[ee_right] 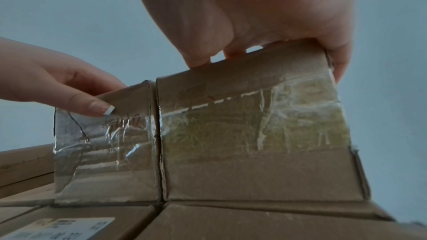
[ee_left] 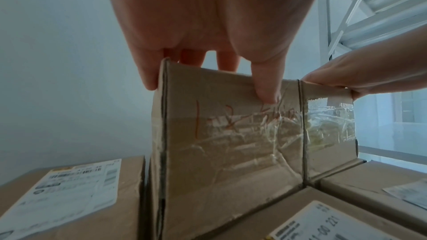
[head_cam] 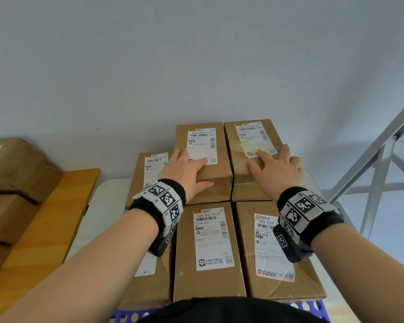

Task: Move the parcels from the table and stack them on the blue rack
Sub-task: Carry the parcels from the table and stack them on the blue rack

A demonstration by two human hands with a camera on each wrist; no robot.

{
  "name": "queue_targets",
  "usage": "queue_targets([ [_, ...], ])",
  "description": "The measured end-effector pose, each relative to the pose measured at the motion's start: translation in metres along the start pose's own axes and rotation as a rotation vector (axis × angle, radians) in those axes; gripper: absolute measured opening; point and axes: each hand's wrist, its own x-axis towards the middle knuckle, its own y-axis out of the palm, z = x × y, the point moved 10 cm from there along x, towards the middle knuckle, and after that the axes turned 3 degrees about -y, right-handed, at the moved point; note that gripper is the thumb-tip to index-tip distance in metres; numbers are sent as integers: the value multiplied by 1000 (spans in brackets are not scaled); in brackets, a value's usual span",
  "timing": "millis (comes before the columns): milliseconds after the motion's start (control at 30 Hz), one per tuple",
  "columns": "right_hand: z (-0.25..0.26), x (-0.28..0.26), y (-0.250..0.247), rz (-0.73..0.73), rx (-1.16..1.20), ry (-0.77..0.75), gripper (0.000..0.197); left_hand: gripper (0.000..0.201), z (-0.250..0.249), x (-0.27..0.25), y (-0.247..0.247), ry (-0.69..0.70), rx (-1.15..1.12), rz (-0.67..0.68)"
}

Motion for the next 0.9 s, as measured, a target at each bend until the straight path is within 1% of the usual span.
queue_targets([
  [133,0,0,1,-4,-10,-2,52,74,0,1,0,-22,-32,1],
  [467,0,-2,2,7,-6,0,52,71,0,1,0,-11,-32,-9],
  [600,-1,-4,3,31,22,-4,53,76,0,0,-2,-5,-19,6],
  [700,-3,-6,3,65,55,-4,53,79,0,-2,-5,-28,-37,7],
  [800,-1,-9,-3,80,70,-30,55,76,-4,-8,-14,-35,-87,-42],
  [900,9,-15,-20,17,139,-93,56,67,-10,-18,-34,-38,-180,-143],
])
